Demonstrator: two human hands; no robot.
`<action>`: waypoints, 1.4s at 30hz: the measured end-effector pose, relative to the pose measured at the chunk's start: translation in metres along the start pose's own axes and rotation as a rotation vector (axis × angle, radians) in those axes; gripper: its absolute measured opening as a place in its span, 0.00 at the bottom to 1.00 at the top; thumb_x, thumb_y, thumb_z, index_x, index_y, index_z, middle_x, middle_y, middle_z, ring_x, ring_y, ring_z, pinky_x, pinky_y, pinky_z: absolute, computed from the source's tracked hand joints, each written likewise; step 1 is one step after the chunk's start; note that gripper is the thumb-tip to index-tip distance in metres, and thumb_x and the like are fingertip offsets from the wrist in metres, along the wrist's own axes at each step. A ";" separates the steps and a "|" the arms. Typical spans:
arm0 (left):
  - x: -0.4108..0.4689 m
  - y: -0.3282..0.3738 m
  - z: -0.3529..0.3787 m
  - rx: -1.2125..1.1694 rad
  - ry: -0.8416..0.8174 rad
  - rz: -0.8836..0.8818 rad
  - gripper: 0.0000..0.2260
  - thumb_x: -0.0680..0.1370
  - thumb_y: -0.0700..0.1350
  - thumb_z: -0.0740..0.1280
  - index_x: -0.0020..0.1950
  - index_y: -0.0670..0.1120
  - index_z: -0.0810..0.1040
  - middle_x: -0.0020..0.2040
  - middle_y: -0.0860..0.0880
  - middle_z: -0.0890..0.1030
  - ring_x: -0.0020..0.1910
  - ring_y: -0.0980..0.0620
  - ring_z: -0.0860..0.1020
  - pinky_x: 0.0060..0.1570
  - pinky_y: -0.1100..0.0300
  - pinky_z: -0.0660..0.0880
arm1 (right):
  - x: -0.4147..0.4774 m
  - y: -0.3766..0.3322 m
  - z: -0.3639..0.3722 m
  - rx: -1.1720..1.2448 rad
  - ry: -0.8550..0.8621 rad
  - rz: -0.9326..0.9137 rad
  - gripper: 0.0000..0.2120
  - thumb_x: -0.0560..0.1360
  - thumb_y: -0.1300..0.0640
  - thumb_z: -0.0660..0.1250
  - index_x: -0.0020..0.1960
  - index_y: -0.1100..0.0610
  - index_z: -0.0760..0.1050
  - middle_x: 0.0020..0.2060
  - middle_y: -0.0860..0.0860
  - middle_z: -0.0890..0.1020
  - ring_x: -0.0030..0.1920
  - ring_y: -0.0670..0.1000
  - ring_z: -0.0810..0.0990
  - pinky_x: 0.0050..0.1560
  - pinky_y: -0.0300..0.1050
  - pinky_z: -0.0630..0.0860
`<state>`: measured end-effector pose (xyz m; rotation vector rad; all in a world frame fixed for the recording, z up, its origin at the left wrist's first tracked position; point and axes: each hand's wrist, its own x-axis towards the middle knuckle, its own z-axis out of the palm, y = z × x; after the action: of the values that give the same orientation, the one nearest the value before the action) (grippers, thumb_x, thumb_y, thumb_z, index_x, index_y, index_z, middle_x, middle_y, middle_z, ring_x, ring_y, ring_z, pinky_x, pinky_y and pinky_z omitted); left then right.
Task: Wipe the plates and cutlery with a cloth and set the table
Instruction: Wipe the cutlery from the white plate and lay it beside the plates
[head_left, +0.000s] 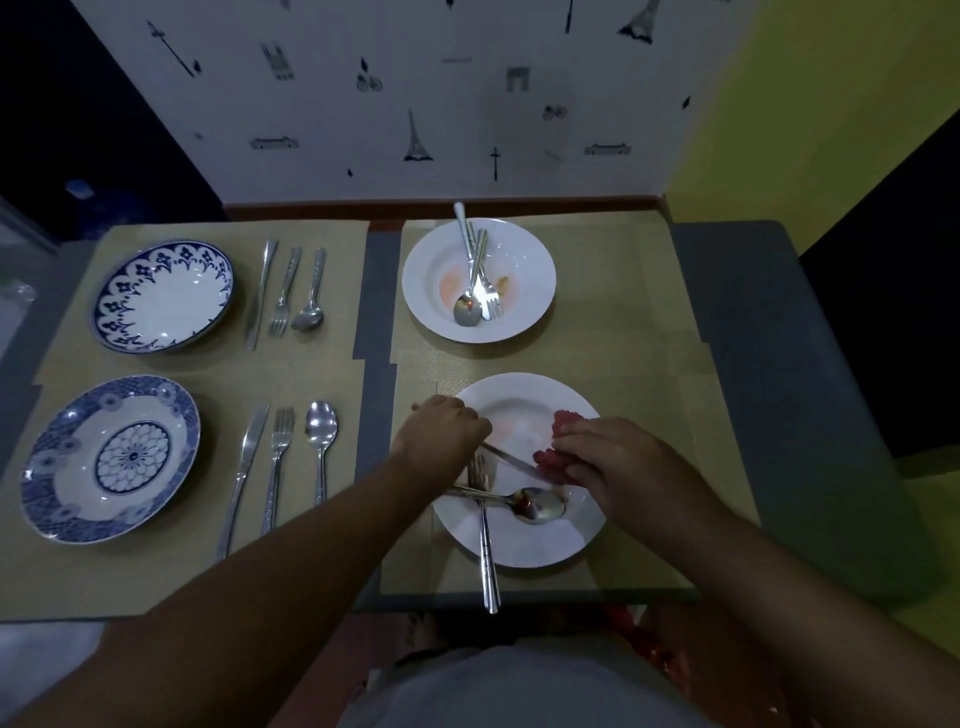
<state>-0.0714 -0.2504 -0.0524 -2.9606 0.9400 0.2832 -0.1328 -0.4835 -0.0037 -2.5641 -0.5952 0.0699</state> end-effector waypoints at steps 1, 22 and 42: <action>-0.004 0.000 -0.003 -0.014 -0.006 -0.008 0.08 0.76 0.42 0.72 0.55 0.45 0.84 0.48 0.46 0.86 0.47 0.46 0.83 0.56 0.52 0.77 | 0.001 0.000 0.001 0.002 -0.003 -0.002 0.12 0.72 0.62 0.73 0.54 0.53 0.82 0.53 0.47 0.83 0.55 0.49 0.79 0.57 0.44 0.75; -0.077 0.030 -0.028 -1.581 -0.084 -0.816 0.08 0.75 0.34 0.73 0.52 0.43 0.86 0.47 0.41 0.85 0.45 0.43 0.86 0.44 0.49 0.84 | 0.027 -0.045 -0.008 0.062 0.177 -0.041 0.16 0.71 0.61 0.74 0.57 0.56 0.80 0.54 0.50 0.83 0.54 0.49 0.78 0.55 0.39 0.73; -0.089 0.064 -0.038 -1.804 -0.039 -0.902 0.09 0.77 0.31 0.70 0.42 0.42 0.85 0.34 0.47 0.85 0.33 0.51 0.83 0.32 0.61 0.79 | 0.021 -0.037 0.016 -0.015 -0.162 -0.309 0.18 0.74 0.57 0.70 0.64 0.54 0.77 0.67 0.53 0.75 0.68 0.52 0.71 0.67 0.48 0.67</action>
<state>-0.1737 -0.2549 0.0027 -3.9134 -1.6680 1.7960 -0.1311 -0.4380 0.0019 -2.4645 -1.0500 0.1676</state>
